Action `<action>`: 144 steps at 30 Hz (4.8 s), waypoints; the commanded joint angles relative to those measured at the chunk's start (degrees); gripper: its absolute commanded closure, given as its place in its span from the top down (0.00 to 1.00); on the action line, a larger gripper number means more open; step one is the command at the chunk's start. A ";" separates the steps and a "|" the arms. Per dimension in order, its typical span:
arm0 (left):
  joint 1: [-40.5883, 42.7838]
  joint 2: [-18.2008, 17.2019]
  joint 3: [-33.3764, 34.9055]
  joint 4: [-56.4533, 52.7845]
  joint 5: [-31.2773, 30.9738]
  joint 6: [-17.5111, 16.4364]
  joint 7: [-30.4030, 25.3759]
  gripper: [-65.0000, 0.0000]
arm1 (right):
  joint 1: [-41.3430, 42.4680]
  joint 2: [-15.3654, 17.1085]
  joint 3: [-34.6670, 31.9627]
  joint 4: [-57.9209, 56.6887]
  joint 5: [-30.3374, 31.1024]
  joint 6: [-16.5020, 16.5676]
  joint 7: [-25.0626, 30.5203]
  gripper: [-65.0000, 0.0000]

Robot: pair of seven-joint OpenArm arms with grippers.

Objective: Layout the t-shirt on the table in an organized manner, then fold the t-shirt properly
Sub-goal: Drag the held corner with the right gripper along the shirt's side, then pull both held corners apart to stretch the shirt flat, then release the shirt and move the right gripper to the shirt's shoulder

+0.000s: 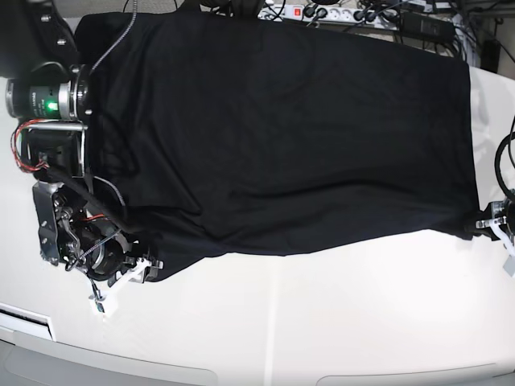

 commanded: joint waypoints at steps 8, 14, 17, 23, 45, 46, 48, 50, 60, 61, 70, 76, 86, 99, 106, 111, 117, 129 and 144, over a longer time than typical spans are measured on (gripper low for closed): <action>-1.57 -1.40 -0.44 0.79 -0.92 -0.15 -1.01 0.00 | -4.55 -1.90 2.47 0.63 -1.36 0.24 5.25 0.45; -1.60 -1.38 -0.44 0.79 -0.98 -0.13 -1.07 0.00 | -6.45 -2.97 2.10 0.66 -5.90 -0.48 7.74 0.13; -1.60 -1.38 -0.44 0.79 -0.92 -0.13 -1.05 0.00 | -4.96 -2.80 1.70 1.16 -7.87 3.58 8.74 0.00; -1.57 -1.40 -0.44 0.79 -0.94 -0.13 -1.03 0.00 | 0.04 -2.82 1.70 3.85 -6.38 12.48 4.07 0.00; -2.03 -1.44 -0.44 0.79 -0.76 -0.07 -6.88 0.00 | 8.26 -2.62 1.70 6.03 -6.80 18.88 5.62 0.00; -2.45 -1.42 -0.44 0.79 -0.28 0.74 -8.04 0.00 | 8.31 -2.47 1.70 6.03 -7.91 17.22 5.62 0.00; -3.54 -1.38 -0.44 0.79 1.20 2.51 -9.64 0.00 | 8.74 -1.97 1.70 6.03 -9.44 14.47 5.57 0.00; -5.01 -1.38 -0.44 0.79 2.21 2.91 -11.08 0.00 | 9.46 -1.07 1.70 6.03 -9.73 13.29 5.55 0.00; -12.66 -0.76 -0.44 0.79 2.51 0.92 -12.04 0.00 | 15.32 2.56 1.68 6.01 -8.94 14.34 3.87 0.00; -13.20 -0.52 -0.44 0.79 2.51 0.90 -12.20 0.00 | 15.63 2.64 1.62 6.01 -8.85 14.32 3.87 0.00; -15.61 3.45 -0.44 0.79 5.92 0.92 -15.67 0.00 | 16.09 3.04 -5.97 6.01 -11.32 11.50 6.32 0.00; -16.46 5.44 -0.42 0.79 9.35 2.97 -17.77 0.00 | 17.42 3.04 -12.90 6.01 -15.45 5.55 6.49 0.00; -19.28 5.57 -0.42 0.79 11.69 4.42 -19.02 0.00 | 19.04 3.04 -14.47 6.01 -15.30 3.85 6.88 0.00; -20.22 5.55 -0.42 0.79 11.52 4.42 -19.02 0.00 | 22.49 3.04 -14.47 6.01 -15.13 4.70 6.88 0.00; -19.65 5.55 -0.42 0.79 13.35 4.42 -18.93 0.00 | 21.49 3.06 -14.47 5.97 -15.13 5.55 6.86 0.00; -19.58 5.20 -0.44 0.79 14.08 4.44 -19.06 0.16 | 21.20 3.04 -14.47 5.95 -15.10 6.29 6.84 0.17; -20.13 4.96 -0.44 0.79 13.57 9.44 -18.95 0.62 | 23.39 3.06 -14.47 5.97 -14.88 0.11 2.49 0.52; -14.80 4.50 -0.44 0.79 14.08 10.45 -10.62 0.12 | 19.54 4.13 -14.32 6.03 -1.01 5.64 -10.03 0.49; -0.85 -6.47 -0.44 0.81 -2.14 1.68 -8.79 0.00 | 4.63 12.44 -10.73 21.64 31.82 21.52 -30.80 0.00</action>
